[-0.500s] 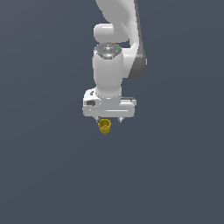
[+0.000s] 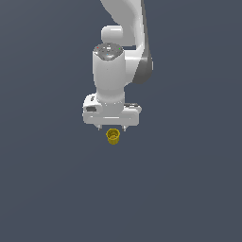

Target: Pick up the object and move it to a goal position.

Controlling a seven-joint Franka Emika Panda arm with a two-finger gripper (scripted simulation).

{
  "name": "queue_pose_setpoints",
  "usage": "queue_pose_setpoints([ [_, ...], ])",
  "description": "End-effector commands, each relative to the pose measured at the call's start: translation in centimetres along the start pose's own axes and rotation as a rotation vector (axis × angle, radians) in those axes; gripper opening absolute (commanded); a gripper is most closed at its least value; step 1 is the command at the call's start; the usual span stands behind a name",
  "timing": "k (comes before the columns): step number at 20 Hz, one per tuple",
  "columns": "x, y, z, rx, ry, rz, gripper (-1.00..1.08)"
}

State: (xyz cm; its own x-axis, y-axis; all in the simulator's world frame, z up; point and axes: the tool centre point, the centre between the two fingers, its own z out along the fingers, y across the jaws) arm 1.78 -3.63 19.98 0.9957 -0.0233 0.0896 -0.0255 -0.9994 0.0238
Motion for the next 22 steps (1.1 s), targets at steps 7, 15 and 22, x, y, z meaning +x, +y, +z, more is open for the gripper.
queue_pose_setpoints([
  [7, -0.2, 0.4, 0.3, -0.002, -0.002, -0.009, 1.00],
  [15, -2.2, 0.4, 3.6, 0.007, -0.031, -0.085, 1.00],
  [22, -5.1, 0.4, 7.8, 0.024, -0.069, -0.187, 1.00],
])
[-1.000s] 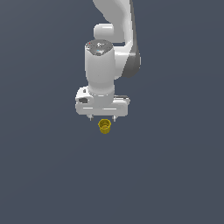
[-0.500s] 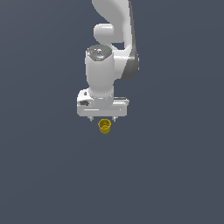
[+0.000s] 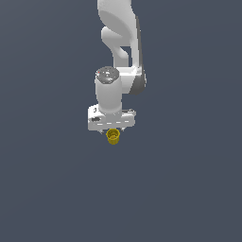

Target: Pick up the object and move it to a goal position.

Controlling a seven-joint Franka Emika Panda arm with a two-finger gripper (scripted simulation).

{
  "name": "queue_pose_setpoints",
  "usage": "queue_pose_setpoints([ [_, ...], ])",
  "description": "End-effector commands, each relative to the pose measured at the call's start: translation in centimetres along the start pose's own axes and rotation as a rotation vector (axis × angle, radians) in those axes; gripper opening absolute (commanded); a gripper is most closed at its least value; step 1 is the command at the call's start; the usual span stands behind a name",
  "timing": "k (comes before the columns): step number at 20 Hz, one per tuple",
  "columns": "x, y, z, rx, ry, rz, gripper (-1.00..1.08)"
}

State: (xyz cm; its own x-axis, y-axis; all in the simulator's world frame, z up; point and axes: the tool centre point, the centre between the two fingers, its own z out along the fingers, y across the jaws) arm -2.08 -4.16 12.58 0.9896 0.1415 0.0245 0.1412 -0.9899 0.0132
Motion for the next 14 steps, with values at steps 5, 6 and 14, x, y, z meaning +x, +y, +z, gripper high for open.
queue_pose_setpoints([
  [5, -1.7, -0.3, 2.5, 0.012, -0.021, -0.061, 1.00],
  [6, -1.8, -0.3, 2.6, 0.013, -0.022, -0.066, 1.00],
  [14, -1.9, -0.3, 3.3, 0.013, -0.024, -0.067, 1.00],
])
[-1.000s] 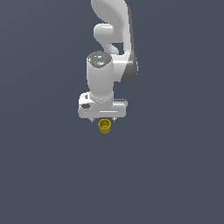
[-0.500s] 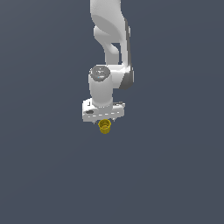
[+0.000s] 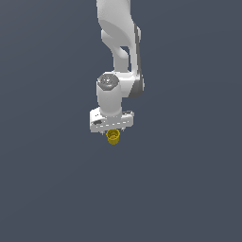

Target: Pick up the object and move it to a goal position.

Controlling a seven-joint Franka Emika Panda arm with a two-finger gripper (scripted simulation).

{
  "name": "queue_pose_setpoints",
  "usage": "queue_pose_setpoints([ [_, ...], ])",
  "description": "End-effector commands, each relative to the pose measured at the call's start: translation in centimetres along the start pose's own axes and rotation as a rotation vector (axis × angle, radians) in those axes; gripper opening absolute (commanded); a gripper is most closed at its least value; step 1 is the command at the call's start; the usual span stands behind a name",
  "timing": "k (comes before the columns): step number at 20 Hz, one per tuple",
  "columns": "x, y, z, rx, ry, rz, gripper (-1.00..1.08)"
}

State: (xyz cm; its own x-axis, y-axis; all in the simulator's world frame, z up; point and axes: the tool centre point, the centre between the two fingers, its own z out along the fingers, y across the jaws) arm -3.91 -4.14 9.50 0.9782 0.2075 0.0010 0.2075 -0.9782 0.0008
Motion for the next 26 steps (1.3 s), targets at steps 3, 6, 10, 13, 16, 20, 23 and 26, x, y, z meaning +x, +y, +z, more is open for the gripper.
queue_pose_setpoints([
  [3, -0.1, 0.0, 1.4, 0.000, -0.001, -0.001, 1.00],
  [6, -0.2, 0.0, 3.0, 0.001, -0.001, -0.002, 1.00],
  [10, -0.2, -0.1, 4.4, 0.001, -0.001, -0.004, 1.00],
  [13, -0.1, -0.1, 4.8, 0.001, -0.001, -0.004, 1.00],
  [16, -0.1, -0.1, 4.8, 0.001, -0.001, -0.004, -1.00],
  [20, -0.1, -0.1, 4.8, 0.001, -0.001, -0.004, -1.00],
  [23, -0.1, -0.1, 4.8, 0.001, -0.001, -0.004, -1.00],
  [26, -0.1, 0.0, 4.7, 0.000, -0.001, -0.004, -1.00],
])
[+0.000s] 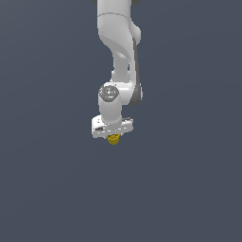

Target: Pick up the object and move it to a goal position.

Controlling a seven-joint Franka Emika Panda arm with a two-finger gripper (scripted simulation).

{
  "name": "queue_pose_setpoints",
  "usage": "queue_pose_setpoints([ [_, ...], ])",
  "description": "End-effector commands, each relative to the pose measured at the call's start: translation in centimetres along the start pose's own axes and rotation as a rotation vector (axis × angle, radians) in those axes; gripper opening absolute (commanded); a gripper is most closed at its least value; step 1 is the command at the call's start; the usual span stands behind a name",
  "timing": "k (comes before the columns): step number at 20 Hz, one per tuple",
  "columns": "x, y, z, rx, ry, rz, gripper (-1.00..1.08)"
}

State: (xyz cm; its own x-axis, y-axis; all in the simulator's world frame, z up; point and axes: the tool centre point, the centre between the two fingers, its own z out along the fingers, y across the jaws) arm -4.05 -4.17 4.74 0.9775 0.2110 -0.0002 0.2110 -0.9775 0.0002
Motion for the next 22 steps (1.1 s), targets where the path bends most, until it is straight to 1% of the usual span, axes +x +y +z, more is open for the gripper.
queue_pose_setpoints([
  [1, 0.1, 0.0, -0.1, 0.000, 0.000, 0.000, -1.00],
  [5, 0.8, -0.3, -0.7, 0.000, 0.000, 0.000, -1.00],
  [9, 2.1, -0.9, -2.0, 0.000, 0.000, 0.000, -1.00],
  [22, 8.8, -3.5, -8.3, 0.000, 0.000, 0.000, -1.00],
])
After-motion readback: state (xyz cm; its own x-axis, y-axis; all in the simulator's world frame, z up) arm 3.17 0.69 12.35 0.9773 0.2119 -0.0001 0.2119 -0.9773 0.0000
